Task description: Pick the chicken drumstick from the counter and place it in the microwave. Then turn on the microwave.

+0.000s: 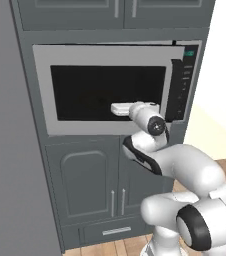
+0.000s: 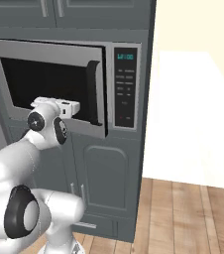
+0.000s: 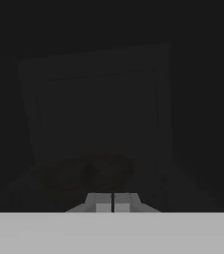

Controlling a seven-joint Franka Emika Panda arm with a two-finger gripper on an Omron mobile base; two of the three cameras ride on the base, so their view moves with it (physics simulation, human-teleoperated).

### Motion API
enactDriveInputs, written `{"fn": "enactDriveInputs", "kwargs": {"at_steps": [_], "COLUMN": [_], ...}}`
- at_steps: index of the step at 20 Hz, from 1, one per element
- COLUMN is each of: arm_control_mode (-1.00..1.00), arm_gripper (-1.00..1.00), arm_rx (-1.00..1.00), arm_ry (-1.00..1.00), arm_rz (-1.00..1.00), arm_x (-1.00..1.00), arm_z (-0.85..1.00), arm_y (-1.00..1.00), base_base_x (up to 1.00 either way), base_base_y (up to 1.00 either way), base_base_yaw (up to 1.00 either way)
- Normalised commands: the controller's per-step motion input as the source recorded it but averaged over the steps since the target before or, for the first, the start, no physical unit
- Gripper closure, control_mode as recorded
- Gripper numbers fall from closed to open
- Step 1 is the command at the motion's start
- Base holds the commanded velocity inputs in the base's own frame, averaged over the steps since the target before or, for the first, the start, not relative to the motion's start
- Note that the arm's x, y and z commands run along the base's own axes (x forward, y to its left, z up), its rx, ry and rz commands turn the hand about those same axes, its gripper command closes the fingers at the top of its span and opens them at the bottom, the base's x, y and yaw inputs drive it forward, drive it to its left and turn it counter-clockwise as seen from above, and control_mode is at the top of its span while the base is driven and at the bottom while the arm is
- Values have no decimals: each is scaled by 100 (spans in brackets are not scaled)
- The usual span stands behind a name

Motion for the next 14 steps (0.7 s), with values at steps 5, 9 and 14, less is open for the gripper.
{"fn": "enactDriveInputs", "kwargs": {"at_steps": [5, 9, 14], "arm_control_mode": [-100, -100, -100], "arm_gripper": [100, 100, 100], "arm_rx": [1, 0, 0], "arm_ry": [0, 0, 0], "arm_rz": [5, 1, 0], "arm_x": [0, 0, 8], "arm_z": [42, 49, 44], "arm_y": [0, 0, 0], "base_base_x": [0, 0, 0], "base_base_y": [0, 0, 0], "base_base_yaw": [0, 0, 0]}}
